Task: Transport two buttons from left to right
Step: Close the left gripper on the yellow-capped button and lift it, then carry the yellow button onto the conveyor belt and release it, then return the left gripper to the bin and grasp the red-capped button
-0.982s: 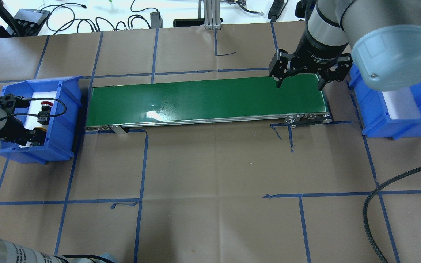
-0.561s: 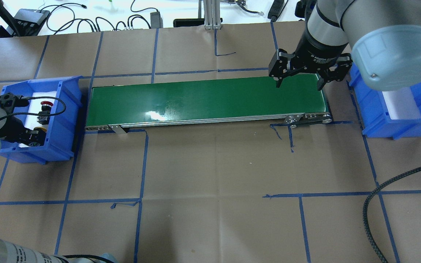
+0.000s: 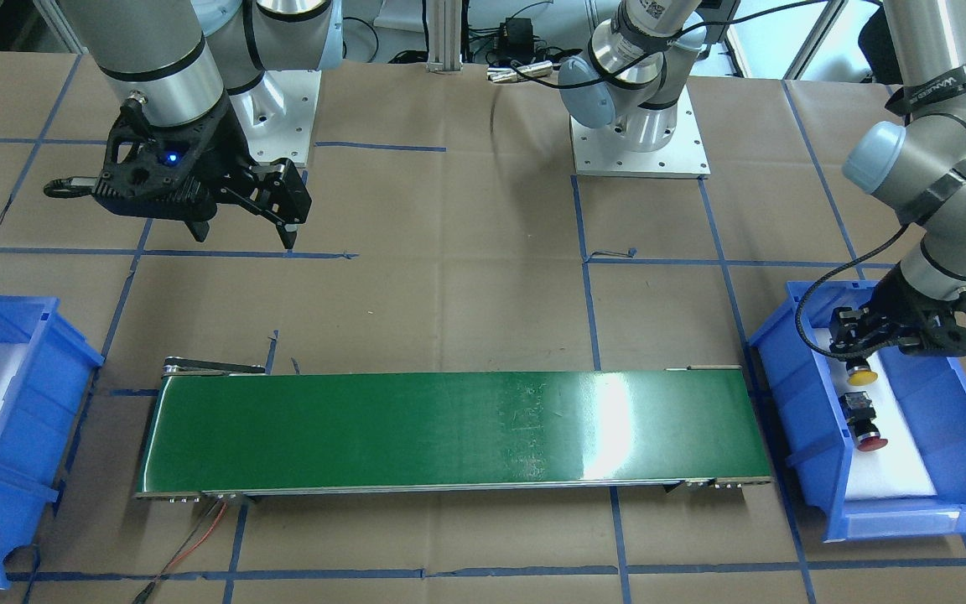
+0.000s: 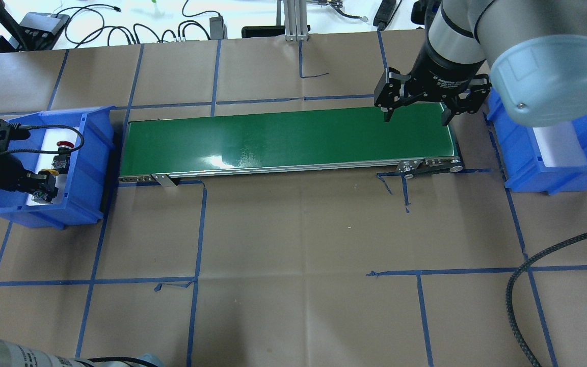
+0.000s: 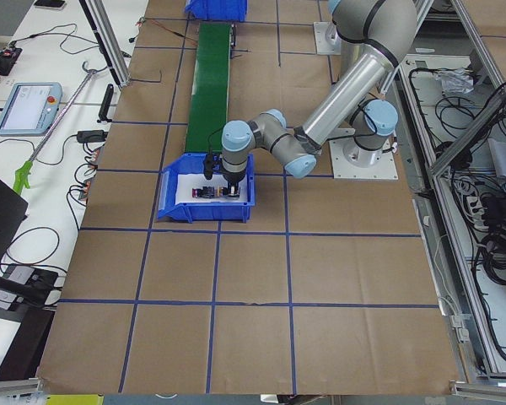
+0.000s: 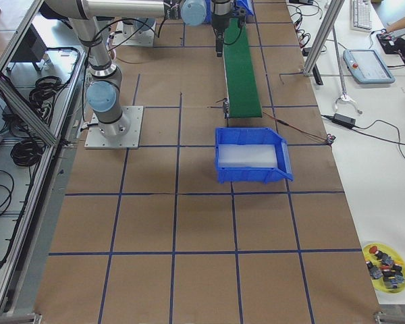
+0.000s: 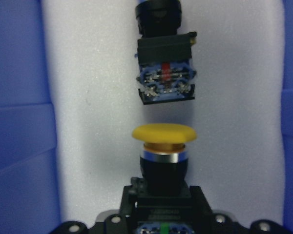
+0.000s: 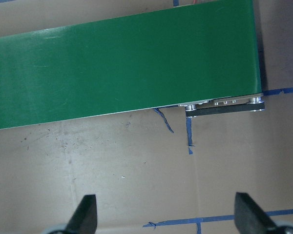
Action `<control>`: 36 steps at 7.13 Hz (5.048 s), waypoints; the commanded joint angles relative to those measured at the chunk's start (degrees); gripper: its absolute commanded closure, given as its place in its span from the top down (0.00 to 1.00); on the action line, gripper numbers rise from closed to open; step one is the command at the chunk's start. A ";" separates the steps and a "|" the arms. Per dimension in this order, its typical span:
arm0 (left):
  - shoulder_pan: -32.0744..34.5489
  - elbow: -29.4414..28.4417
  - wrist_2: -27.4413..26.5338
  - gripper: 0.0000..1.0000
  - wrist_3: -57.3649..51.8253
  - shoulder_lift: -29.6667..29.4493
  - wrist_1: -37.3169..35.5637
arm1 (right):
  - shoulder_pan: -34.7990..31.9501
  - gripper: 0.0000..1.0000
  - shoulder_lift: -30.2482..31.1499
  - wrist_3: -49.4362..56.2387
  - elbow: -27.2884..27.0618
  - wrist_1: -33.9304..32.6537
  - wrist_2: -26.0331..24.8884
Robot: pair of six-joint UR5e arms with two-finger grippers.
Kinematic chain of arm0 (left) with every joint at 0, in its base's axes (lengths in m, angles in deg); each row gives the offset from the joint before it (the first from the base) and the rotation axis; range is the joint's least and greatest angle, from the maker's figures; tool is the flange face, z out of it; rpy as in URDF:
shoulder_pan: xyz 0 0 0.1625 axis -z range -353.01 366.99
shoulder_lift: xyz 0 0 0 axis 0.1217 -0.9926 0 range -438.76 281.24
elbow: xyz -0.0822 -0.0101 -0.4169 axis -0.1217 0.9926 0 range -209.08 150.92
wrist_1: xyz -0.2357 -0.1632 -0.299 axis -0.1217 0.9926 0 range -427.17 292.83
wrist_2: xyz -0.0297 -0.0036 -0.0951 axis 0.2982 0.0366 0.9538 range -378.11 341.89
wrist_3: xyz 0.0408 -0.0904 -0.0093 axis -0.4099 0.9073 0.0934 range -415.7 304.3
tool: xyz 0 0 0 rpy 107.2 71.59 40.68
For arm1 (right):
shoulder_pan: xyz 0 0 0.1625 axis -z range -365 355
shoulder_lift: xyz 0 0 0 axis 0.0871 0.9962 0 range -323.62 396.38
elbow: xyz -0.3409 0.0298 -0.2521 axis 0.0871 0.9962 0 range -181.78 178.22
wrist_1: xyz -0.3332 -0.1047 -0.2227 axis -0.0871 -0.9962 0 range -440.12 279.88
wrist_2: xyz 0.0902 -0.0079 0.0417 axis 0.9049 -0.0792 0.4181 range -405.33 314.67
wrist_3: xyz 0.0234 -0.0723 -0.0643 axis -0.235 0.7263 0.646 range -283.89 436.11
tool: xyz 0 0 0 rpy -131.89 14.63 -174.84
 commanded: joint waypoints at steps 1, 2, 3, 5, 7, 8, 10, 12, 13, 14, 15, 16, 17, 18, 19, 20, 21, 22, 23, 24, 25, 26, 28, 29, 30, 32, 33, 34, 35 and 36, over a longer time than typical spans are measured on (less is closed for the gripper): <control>0.20 -3.77 -0.24 0.06 0.05 2.91 4.89 | 0.00 1.00 0.00 0.07 0.00 -0.12 0.09; 0.20 -6.57 -0.24 0.06 0.05 4.32 10.06 | 0.00 1.00 0.00 0.07 0.00 -0.12 0.00; 0.20 -10.69 -0.24 0.06 0.05 5.20 17.07 | -0.09 1.00 -0.35 0.07 0.00 -0.73 0.09; 0.98 -20.53 -0.24 0.06 1.53 4.61 29.47 | -0.09 1.00 -0.88 0.07 0.00 -0.73 -0.44; 5.97 -25.14 -0.50 0.06 6.86 3.72 32.96 | -0.09 1.00 -0.88 -0.02 0.00 -0.73 -0.44; 9.83 -25.23 -0.07 0.06 13.00 2.59 32.96 | -0.09 1.00 -0.88 0.07 0.00 -0.73 -0.44; 18.35 -25.32 -0.07 0.06 24.08 1.44 32.08 | -0.09 1.00 -0.88 -0.02 0.09 -0.73 -0.44; 27.58 -25.15 -0.68 0.06 34.11 -2.58 26.94 | -0.09 1.00 -0.88 0.07 0.09 -0.73 -0.44; 30.66 -24.28 -0.77 0.06 36.94 -5.31 23.85 | -0.09 1.00 -0.88 -0.02 0.09 -0.73 -0.44; 32.09 -23.05 -0.86 0.06 37.40 -6.29 20.86 | -0.09 1.00 -0.88 0.07 0.09 -0.73 -0.44; 32.10 -21.91 -0.77 0.06 36.97 -6.65 20.49 | -0.09 1.00 -0.88 0.07 0.09 -0.73 -0.44; 32.19 -19.81 -0.77 0.06 36.97 -6.74 19.96 | -0.09 1.00 -0.88 0.07 0.09 -0.73 -0.44; 32.19 -17.00 -0.68 0.06 36.53 -6.22 16.04 | -0.09 1.00 -0.88 0.07 0.09 -0.73 -0.44; 32.19 -14.97 -0.77 0.06 36.53 -6.65 12.78 | -0.09 1.00 -0.88 0.07 0.09 -0.65 -0.44; 32.19 -13.56 -0.77 0.06 36.61 -6.65 11.01 | 0.00 1.00 -0.79 0.07 0.09 -0.73 -0.44; 32.19 -13.02 -0.77 0.06 36.70 -7.09 10.29 | -0.09 1.00 -0.88 0.07 0.09 -0.65 -0.44; 32.19 -13.11 -0.77 0.27 36.96 -7.00 9.94 | -0.09 1.00 -0.88 0.07 0.09 -0.64 -0.44; 32.19 -13.19 -0.77 0.99 37.75 -6.74 9.85 | -0.09 1.00 -0.79 0.07 0.17 -0.64 -0.44; 32.19 -13.46 -0.77 1.00 37.76 -6.65 9.85 | 0.00 1.00 -0.88 0.07 0.09 -0.64 -0.35; 32.10 -14.76 -0.86 1.00 37.32 -5.43 9.93 | -0.09 1.00 -0.88 0.07 0.17 -0.64 -0.35; 31.67 -15.91 -0.60 1.00 36.97 -4.12 10.89 | -0.09 1.00 -0.79 0.07 0.18 -0.64 -0.17; 31.58 -17.83 -0.59 1.00 36.79 -2.19 14.90 | -0.09 1.00 -0.88 0.07 0.18 -0.73 -0.09; 31.66 -24.67 -0.59 1.00 36.70 1.33 28.85 | -0.09 1.00 -0.88 0.07 0.18 -0.82 -0.09; 31.66 -27.41 -0.59 1.00 36.70 2.22 33.44 | -0.09 1.00 -0.88 0.07 0.18 -0.82 -0.17; 31.58 -28.39 -0.68 1.00 36.53 2.31 34.88 | -0.09 1.00 -0.88 0.07 0.18 -0.82 -0.26; 26.86 -28.66 -0.59 1.00 29.09 2.14 34.72 | -0.09 1.00 -0.88 0.07 0.18 -0.82 -0.35; 22.83 -28.66 -0.51 1.00 26.62 2.05 34.63 | -0.09 1.00 -0.88 0.07 0.18 -0.82 -0.44; 19.48 -28.66 -0.68 1.00 22.24 1.27 33.94 | 0.00 1.00 -0.88 0.07 0.09 -0.82 -0.44; 16.40 -28.66 -0.68 1.00 20.03 0.65 33.67 | -0.09 1.00 -0.88 0.07 0.09 -0.82 -0.44; 13.67 -28.58 -0.68 1.00 16.35 0.30 32.88 | -0.09 1.00 -0.88 0.07 0.09 -0.82 -0.44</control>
